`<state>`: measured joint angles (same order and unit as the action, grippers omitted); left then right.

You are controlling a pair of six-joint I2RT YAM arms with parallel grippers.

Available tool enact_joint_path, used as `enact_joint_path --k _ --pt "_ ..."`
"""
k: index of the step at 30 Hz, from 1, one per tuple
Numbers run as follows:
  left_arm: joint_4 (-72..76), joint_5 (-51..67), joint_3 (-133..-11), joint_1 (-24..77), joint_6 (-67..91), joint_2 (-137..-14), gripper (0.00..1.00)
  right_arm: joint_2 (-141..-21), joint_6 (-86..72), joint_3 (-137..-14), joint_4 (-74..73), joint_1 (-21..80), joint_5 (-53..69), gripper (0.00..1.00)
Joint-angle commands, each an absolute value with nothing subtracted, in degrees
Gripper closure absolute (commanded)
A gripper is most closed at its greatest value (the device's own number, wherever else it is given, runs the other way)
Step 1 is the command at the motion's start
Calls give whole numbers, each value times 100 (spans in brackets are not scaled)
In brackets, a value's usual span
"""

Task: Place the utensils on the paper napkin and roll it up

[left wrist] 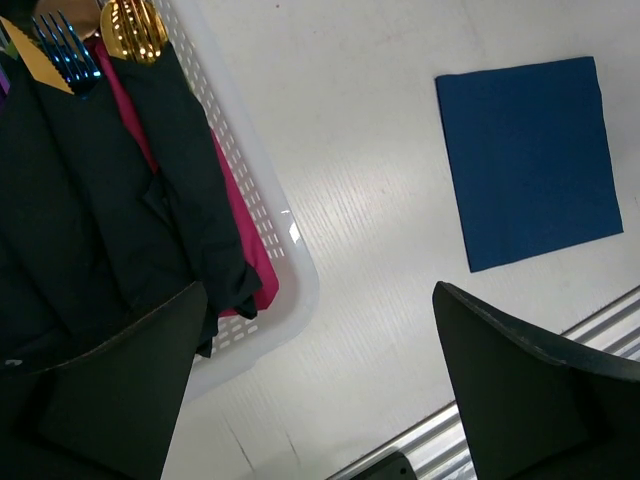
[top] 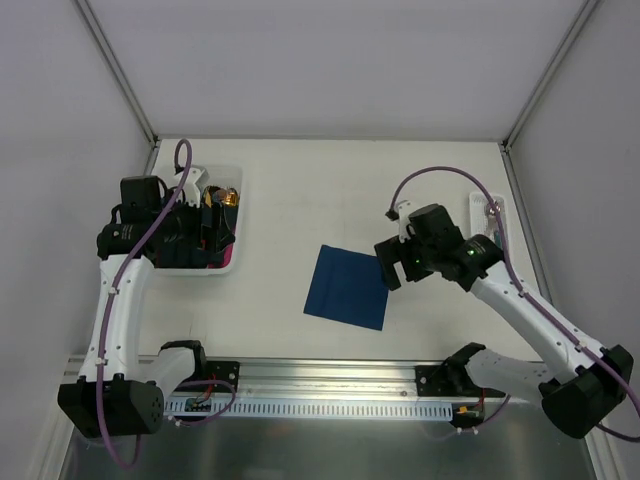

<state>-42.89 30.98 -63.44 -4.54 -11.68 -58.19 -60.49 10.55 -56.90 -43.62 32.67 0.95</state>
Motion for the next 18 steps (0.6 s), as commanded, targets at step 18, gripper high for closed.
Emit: enact_joint_path --k 18 --pt "-4887 3515 -7488 -466 -1090 -6600 1 -9728 2364 -7391 -4554 5432 -809 14"
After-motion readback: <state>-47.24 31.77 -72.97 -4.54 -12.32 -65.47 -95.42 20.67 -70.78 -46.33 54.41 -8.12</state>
